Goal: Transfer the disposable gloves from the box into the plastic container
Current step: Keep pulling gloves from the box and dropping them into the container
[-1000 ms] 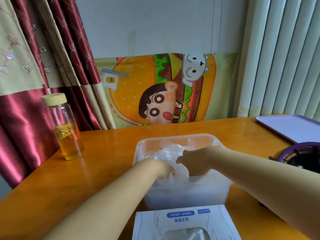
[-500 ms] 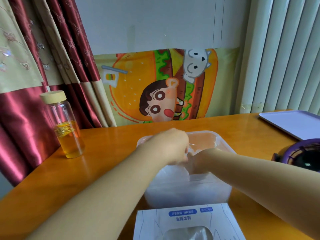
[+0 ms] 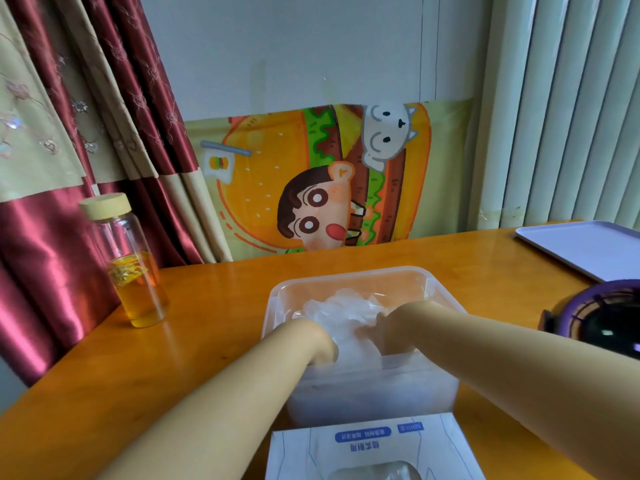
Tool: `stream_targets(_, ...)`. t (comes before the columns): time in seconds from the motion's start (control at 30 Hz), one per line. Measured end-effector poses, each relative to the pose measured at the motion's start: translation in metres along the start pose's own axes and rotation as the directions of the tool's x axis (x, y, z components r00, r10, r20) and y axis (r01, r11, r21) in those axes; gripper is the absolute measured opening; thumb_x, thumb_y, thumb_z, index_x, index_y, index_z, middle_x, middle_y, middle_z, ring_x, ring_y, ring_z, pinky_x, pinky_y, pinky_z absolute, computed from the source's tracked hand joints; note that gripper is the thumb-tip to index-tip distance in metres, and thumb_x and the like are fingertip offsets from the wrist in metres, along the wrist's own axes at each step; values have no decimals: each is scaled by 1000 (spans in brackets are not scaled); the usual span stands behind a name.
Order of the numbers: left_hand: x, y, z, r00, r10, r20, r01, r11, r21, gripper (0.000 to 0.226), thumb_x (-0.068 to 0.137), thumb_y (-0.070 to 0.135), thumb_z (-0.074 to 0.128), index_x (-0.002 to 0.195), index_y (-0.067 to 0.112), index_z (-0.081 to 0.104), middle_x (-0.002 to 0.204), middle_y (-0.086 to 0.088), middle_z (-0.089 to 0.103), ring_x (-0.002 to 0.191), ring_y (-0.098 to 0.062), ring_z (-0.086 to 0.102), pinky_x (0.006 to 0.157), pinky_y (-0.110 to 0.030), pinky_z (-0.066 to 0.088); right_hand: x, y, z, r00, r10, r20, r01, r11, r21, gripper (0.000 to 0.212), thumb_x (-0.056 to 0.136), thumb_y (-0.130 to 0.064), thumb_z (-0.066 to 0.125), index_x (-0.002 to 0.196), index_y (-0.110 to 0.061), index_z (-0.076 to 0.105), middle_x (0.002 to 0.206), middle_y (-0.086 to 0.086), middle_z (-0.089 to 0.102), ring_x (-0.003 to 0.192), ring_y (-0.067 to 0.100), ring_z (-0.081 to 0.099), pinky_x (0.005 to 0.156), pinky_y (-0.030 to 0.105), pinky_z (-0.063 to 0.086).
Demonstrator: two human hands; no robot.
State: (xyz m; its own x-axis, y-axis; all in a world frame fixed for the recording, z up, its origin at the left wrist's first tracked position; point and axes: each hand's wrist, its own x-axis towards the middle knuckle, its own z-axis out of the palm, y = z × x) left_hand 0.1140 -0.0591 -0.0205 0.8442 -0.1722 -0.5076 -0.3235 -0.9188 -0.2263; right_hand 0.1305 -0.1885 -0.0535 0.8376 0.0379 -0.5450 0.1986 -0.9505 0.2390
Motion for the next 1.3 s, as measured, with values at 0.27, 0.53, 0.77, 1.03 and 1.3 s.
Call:
stream_targets(0.27, -14, -21, -16, 979, 188, 78, -184, 981, -57, 40, 95, 15, 51, 134, 5, 54, 124, -9, 59, 93, -23, 57, 77, -29, 50, -45, 10, -15, 991, -121, -51, 127, 981, 147, 63, 87, -45, 61, 143, -26, 40, 149, -2, 35, 122, 25, 51, 99, 27, 43)
stream_targets(0.53, -63, -57, -16, 951, 255, -173, -307, 718, -624, 44, 96, 9, 55, 139, 9, 47, 126, -2, 63, 109, -12, 63, 85, -23, 55, -113, 11, -18, 865, -118, -488, 288, 914, 288, 34, 89, -31, 63, 121, -19, 64, 123, -6, 64, 105, 12, 61, 93, 22, 44)
stream_targets(0.77, -105, -62, 32, 790, -51, -610, -484, 560, -673, 19, 97, 19, 53, 114, 22, 61, 96, 5, 65, 80, -2, 64, 59, -14, 50, -164, -30, 23, 714, -212, -668, 455, 865, 212, 17, 90, -27, 61, 103, -26, 72, 100, -14, 69, 85, 2, 63, 78, 13, 50)
stream_targets(1.03, -110, -18, 122, 752, 155, -640, -579, 619, -530, 26, 93, 31, 59, 119, 33, 58, 116, 20, 58, 108, 4, 53, 84, -6, 38, -133, -54, 88, 828, -173, -533, 380, 872, 307, 19, 89, -26, 63, 107, -26, 72, 94, -15, 60, 70, 3, 51, 59, 5, 36)
stream_targets(1.3, -95, -12, 164, 761, 139, -634, -552, 653, -519, 57, 87, 50, 59, 139, 34, 43, 145, 17, 38, 134, -1, 26, 102, -18, 22, -119, -62, 109, 756, -74, -651, 377, 862, 340, 18, 94, -28, 55, 100, -20, 69, 97, -9, 61, 86, 12, 58, 79, 29, 50)
